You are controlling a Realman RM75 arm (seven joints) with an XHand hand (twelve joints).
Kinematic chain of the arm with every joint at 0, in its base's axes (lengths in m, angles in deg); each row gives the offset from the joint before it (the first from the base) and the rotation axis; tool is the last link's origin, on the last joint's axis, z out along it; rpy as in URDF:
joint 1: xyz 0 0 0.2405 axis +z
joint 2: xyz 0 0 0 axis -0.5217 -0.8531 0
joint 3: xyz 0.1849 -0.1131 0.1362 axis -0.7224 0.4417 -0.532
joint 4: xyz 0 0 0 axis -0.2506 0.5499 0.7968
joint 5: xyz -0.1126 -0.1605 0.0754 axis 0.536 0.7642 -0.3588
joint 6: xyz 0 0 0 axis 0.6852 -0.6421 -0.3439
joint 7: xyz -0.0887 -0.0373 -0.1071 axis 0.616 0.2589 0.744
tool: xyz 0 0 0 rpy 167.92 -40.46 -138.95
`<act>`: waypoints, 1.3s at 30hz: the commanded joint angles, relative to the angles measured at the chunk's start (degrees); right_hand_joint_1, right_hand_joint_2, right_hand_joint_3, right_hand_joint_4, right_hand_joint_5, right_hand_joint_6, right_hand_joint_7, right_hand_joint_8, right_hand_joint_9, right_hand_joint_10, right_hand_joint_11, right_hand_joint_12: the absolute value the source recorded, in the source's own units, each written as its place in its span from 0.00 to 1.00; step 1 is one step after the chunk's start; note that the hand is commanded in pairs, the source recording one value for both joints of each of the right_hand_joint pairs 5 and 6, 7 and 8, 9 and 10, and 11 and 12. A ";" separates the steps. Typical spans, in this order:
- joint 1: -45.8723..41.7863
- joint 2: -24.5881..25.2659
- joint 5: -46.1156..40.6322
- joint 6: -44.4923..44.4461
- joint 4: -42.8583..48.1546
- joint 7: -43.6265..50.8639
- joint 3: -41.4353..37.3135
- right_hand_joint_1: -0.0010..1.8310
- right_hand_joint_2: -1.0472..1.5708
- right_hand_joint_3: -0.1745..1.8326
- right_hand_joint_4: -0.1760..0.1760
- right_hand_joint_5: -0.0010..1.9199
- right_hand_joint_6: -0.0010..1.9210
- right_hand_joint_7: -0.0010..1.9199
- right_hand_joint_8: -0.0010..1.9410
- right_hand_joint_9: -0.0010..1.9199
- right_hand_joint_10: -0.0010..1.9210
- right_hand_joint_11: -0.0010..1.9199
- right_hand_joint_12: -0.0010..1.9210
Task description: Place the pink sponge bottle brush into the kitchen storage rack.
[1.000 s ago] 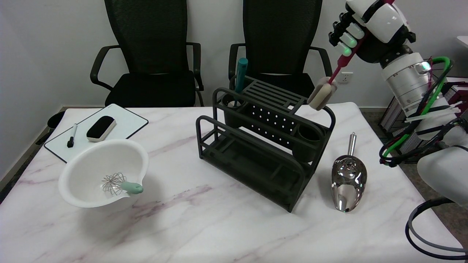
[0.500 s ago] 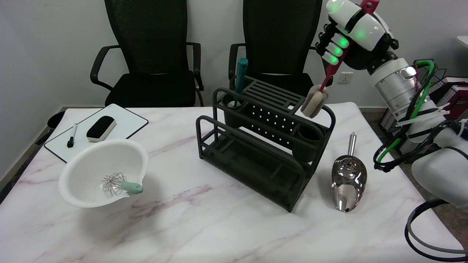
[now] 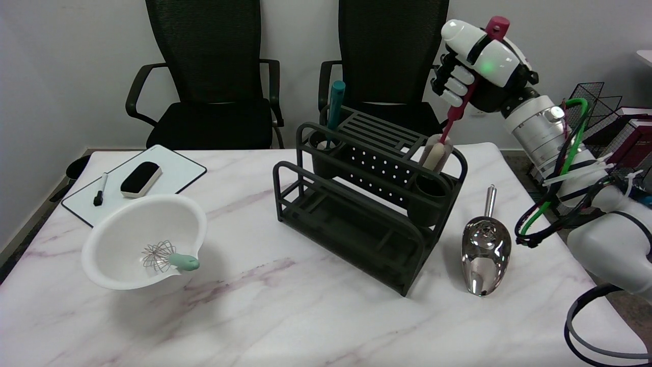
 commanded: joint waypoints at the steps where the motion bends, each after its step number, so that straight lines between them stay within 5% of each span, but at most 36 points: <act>1: -0.44 0.02 -0.25 -1.34 -3.56 -0.23 1.38 0.57 1.00 0.30 0.50 1.00 1.00 1.00 0.99 1.00 1.00 1.00 1.00; 39: 0.12 -0.05 -0.41 -2.68 -10.26 -0.31 5.40 0.56 1.00 0.29 0.50 1.00 1.00 1.00 0.99 1.00 1.00 1.00 1.00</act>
